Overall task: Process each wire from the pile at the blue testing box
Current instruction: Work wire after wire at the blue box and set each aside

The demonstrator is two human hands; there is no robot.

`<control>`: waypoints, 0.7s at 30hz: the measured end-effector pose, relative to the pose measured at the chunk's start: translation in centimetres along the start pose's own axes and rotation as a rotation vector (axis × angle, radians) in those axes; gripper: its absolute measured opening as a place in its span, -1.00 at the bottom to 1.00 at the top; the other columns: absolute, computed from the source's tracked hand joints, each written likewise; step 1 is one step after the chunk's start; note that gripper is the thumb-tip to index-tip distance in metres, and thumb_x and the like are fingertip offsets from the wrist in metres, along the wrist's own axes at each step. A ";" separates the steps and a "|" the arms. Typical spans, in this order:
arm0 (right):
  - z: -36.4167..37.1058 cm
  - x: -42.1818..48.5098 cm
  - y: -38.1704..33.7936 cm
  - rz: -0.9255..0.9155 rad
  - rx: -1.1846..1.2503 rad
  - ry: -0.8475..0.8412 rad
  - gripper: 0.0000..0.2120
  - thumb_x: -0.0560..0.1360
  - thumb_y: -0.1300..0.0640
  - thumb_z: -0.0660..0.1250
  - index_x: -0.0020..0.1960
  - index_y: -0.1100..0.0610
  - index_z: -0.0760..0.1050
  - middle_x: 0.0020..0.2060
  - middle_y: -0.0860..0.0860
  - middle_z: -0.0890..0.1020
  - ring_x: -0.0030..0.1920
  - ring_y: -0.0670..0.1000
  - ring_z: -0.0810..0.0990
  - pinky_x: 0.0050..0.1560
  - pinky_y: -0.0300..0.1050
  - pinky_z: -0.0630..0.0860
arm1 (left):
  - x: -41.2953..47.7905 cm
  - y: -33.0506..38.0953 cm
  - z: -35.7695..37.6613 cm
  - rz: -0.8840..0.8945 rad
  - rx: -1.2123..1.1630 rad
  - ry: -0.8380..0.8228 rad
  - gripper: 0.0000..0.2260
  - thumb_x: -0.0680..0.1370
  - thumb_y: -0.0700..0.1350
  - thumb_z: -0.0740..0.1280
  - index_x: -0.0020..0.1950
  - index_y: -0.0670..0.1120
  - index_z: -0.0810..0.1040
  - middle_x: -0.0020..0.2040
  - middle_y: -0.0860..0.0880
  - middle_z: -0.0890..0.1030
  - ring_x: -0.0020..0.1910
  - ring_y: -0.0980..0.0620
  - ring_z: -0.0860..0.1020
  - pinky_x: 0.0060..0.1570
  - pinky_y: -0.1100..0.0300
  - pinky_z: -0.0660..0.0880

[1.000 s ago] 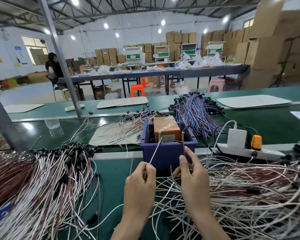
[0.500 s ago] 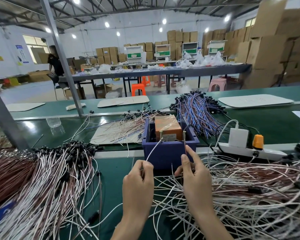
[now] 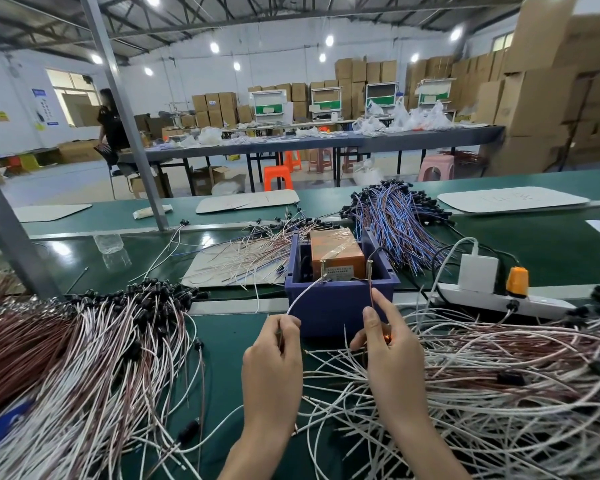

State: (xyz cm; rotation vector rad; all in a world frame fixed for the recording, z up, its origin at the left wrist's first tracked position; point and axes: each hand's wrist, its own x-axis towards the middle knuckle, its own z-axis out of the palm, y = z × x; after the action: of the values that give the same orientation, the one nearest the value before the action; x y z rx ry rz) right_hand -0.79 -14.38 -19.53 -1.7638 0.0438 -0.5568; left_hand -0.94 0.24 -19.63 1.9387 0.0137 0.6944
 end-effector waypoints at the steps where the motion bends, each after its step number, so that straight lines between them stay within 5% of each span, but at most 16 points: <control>1: 0.0 0.0 0.1 -0.001 0.003 0.002 -0.65 0.67 -0.10 0.18 0.44 -0.21 0.36 -0.32 -0.11 0.67 -0.53 -0.17 0.45 -0.45 -0.31 0.36 | 0.1 0.0 0.0 0.003 0.005 0.007 -0.73 0.66 0.12 0.10 -0.10 0.15 0.55 -0.52 0.10 0.39 -0.55 0.13 0.29 -0.52 0.30 0.23; 9: 0.1 0.0 0.2 0.018 0.025 0.034 -0.79 0.64 -0.15 0.19 0.17 -0.49 0.32 -0.31 -0.10 0.68 -0.56 -0.20 0.43 -0.36 -0.22 0.32 | 0.3 -0.1 -0.2 0.018 0.013 0.032 -0.71 0.67 0.10 0.10 0.03 0.09 0.61 -0.53 0.13 0.40 -0.56 0.13 0.29 -0.52 0.34 0.23; 21: 0.2 0.0 0.1 0.032 0.011 0.027 -0.76 0.64 -0.17 0.19 0.27 -0.42 0.30 -0.27 -0.13 0.68 -0.54 -0.26 0.45 -0.30 -0.22 0.32 | 0.4 -0.3 0.0 0.009 0.031 0.025 -0.74 0.70 0.05 0.13 0.03 0.12 0.61 -0.53 0.18 0.42 -0.55 0.13 0.33 -0.48 0.33 0.28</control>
State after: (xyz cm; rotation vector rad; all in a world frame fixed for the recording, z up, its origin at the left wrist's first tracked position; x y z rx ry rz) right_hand -0.66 -14.22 -19.67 -1.7423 0.0871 -0.5568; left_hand -0.54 0.54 -19.66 1.9609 0.0318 0.7287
